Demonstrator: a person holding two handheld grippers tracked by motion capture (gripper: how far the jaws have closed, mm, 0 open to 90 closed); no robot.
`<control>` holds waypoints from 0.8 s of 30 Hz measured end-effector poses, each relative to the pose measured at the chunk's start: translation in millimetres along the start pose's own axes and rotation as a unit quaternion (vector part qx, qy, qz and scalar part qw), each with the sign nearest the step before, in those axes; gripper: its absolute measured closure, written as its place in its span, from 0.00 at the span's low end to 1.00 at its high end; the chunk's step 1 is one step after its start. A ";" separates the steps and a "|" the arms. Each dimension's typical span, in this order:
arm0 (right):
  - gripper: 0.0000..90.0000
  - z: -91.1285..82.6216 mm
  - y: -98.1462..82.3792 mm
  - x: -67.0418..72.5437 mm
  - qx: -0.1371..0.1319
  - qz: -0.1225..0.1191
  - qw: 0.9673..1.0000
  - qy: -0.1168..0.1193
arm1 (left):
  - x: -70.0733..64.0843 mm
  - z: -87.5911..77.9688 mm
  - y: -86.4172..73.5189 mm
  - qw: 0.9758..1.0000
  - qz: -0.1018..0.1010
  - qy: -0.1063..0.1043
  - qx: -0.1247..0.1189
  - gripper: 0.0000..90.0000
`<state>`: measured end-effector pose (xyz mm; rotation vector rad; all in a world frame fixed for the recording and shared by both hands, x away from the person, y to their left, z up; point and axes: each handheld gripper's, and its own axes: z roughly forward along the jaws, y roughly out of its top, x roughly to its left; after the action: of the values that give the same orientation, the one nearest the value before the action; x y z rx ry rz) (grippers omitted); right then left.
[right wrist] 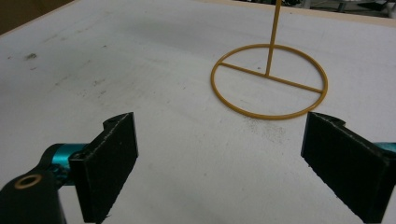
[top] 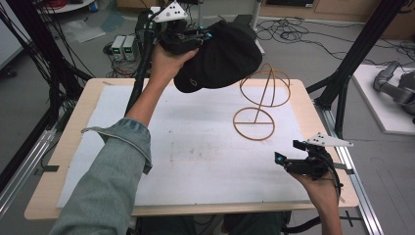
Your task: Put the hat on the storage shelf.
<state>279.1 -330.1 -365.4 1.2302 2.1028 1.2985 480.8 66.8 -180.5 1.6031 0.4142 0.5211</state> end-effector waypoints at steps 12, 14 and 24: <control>0.12 -3.6 0.3 -1.5 -0.003 0.002 1.000 0.000 | -7.6 23.5 -3.4 1.000 -0.018 -0.014 -0.008 0.92; 0.12 -3.6 0.3 -1.4 -0.003 -0.001 1.000 0.002 | -9.4 27.0 -3.6 1.000 -0.019 -0.016 -0.007 0.92; 0.12 -5.2 0.2 -0.9 -0.003 -0.001 1.000 0.001 | -19.7 44.9 -6.6 0.999 -0.027 -0.030 -0.010 0.92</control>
<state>276.2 -333.5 -362.7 1.2253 2.1000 1.3053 489.8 19.4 -191.5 1.5806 0.4045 0.4328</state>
